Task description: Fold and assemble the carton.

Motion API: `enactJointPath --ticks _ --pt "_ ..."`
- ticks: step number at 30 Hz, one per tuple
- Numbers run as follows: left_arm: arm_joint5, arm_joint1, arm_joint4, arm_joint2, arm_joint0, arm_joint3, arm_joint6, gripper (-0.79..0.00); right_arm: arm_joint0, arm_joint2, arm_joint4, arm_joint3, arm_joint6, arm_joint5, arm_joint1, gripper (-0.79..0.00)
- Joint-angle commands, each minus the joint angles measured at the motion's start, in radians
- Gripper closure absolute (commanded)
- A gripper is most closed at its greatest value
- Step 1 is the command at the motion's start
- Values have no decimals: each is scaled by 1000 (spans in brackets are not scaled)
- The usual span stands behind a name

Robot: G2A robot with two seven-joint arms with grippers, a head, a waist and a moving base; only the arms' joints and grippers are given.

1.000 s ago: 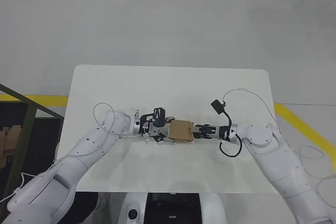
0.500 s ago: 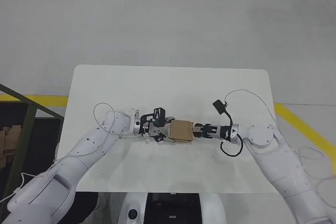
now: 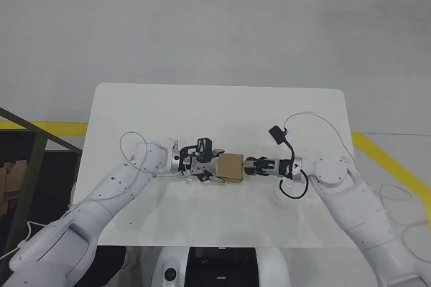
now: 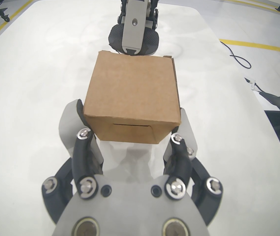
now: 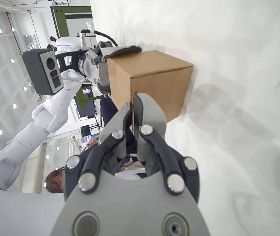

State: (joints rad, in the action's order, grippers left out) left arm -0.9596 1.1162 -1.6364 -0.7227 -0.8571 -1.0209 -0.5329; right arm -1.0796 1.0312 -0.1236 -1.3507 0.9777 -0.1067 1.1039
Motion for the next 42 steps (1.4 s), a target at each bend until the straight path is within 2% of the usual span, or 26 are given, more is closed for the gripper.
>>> enactJointPath --ticks 1,3,11,20,23,25,27,28,29,35,42 --pt "1 0 1 0 -1 0 0 -656 -12 13 2 -12 -3 1 -4 -185" --pt "3 0 0 -1 -1 0 0 -699 -26 28 7 -29 -2 4 -9 -185" --pt "6 -1 -2 -2 -2 -1 2 -730 -53 25 -2 -62 16 14 -12 -169" --pt "5 -1 -2 -2 -1 -3 3 -717 -33 -11 -9 -49 11 13 -2 -185" --pt "4 0 -2 -2 -1 -2 5 -717 -30 -7 -9 -46 11 11 -3 -212" --pt "4 0 -1 -2 -1 -2 6 -727 -33 2 -3 -51 8 12 -6 -274" --pt "5 0 1 -3 -1 -1 5 -745 -39 14 3 -61 2 15 -9 -428" --pt "6 -1 2 -4 -1 1 4 -785 -44 22 7 -66 -5 16 -11 -576" --pt "6 -1 2 -6 -1 3 2 -785 -48 30 11 -74 -10 15 -13 -785" --pt "-7 -14 9 -35 -4 2 -31 -785 -72 77 50 -123 -46 -7 -26 -785" --pt "-46 -44 25 -96 -20 -27 -81 -785 -100 146 94 -153 -104 -68 -41 -785"
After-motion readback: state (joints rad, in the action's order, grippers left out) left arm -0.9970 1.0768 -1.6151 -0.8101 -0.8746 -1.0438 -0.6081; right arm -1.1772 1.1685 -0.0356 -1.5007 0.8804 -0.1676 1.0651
